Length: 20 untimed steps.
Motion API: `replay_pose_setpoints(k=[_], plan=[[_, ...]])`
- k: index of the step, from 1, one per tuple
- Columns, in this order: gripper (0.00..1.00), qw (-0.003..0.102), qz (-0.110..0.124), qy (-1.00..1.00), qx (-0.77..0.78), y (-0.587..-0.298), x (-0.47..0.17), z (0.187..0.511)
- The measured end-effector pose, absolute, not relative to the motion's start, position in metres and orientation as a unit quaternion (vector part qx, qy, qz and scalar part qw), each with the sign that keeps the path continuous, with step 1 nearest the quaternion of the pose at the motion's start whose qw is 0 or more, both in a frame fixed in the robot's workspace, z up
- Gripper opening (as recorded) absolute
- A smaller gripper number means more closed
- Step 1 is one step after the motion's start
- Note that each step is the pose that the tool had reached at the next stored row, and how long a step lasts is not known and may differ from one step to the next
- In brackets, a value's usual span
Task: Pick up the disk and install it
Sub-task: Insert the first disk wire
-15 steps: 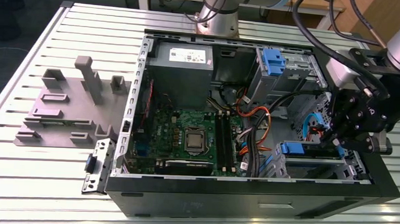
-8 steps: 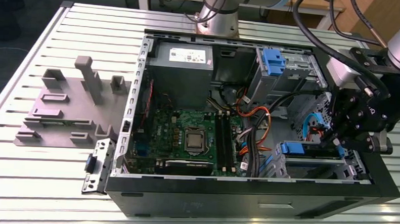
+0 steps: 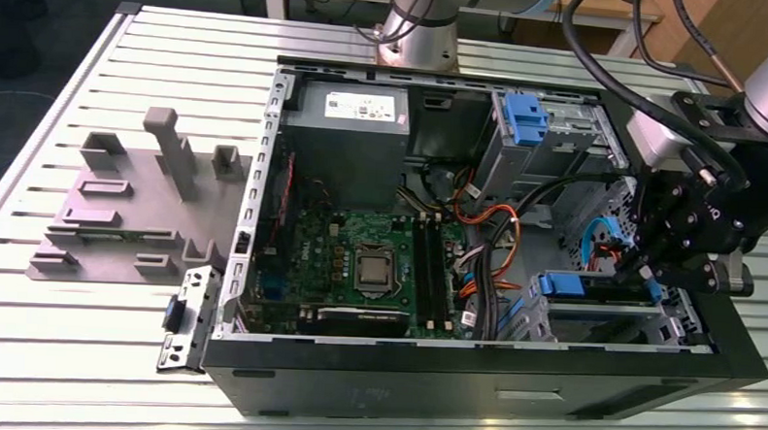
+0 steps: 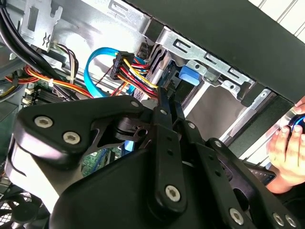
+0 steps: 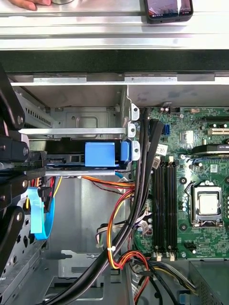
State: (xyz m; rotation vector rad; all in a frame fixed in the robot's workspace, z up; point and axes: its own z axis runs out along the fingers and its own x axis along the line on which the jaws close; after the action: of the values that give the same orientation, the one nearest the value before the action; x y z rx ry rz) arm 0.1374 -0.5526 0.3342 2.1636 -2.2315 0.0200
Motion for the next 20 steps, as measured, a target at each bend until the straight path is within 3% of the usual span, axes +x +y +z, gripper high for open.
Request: replay_pose_setpoints(k=[20], plan=[[0.16, 0.016, 0.006, -0.718, 0.696, -0.5526, 0.1374, 0.3282]])
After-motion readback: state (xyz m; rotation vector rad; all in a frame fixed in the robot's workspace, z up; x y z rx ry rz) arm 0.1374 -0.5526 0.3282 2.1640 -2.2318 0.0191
